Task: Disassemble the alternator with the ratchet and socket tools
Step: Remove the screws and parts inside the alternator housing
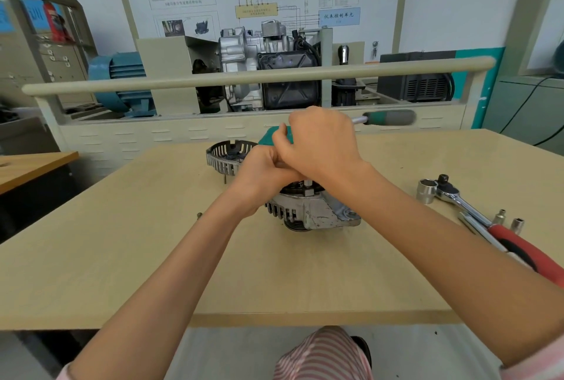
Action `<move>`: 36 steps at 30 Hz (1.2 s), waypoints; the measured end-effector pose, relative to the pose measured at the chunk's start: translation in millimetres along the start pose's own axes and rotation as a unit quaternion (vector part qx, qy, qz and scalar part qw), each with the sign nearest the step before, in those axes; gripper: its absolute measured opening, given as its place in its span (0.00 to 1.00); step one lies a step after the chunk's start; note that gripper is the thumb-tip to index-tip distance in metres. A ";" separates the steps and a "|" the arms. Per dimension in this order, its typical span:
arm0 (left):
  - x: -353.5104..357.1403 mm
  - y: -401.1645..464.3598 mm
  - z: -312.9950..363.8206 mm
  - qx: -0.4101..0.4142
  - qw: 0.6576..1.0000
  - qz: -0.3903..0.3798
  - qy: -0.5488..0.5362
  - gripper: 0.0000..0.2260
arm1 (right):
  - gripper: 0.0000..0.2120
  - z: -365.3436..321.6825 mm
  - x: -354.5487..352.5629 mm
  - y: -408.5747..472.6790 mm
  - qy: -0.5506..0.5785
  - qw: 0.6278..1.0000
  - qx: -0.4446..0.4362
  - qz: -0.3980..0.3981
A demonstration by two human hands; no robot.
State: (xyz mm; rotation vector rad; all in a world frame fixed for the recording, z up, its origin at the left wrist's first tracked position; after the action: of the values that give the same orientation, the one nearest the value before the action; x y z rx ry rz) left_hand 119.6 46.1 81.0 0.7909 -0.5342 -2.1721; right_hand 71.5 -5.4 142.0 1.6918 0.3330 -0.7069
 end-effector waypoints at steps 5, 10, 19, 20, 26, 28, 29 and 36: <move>5.6 0.7 3.1 0.014 1.000 0.006 0.009 0.15 | 0.24 2.5 3.4 9.3 -0.099 0.994 0.050 -0.017; 3.8 0.9 1.3 0.000 0.999 -0.027 0.022 0.08 | 0.22 -0.1 2.8 4.4 -0.027 0.999 -0.017 -0.007; 3.1 4.3 0.7 -0.004 0.999 -0.036 0.023 0.06 | 0.18 8.9 3.4 3.4 0.043 0.998 0.004 -0.034; 4.9 4.9 2.1 0.003 0.999 -0.037 0.029 0.07 | 0.20 14.2 5.1 5.2 -0.024 0.999 0.040 -0.025; 7.2 3.5 7.2 0.021 0.999 -0.046 0.017 0.08 | 0.20 26.6 9.2 5.1 -0.085 0.995 0.058 -0.018; 7.2 2.0 7.6 0.015 0.998 -0.063 0.004 0.09 | 0.17 28.6 8.2 4.2 -0.038 0.999 0.027 -0.011; 7.6 1.1 7.6 0.009 0.997 -0.072 -0.002 0.09 | 0.15 29.5 7.4 4.0 -0.018 1.000 0.016 -0.008; 8.2 -1.8 5.7 -0.003 0.996 -0.088 -0.011 0.07 | 0.14 16.3 -1.5 -0.5 0.097 0.992 -0.074 -0.013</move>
State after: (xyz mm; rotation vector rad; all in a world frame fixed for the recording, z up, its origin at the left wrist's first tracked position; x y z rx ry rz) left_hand 110.4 41.7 81.1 0.8387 -0.4845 -2.3462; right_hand 65.7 -20.7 140.8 1.6196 0.5326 -0.5249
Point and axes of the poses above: each hand's wrist, its own y-axis towards the middle knuckle, its own x-axis out of the palm, z = x × y, the point moved 8 cm from there along y, towards the middle knuckle, and after that the axes turned 12 degrees about x, right-handed, at the moved point
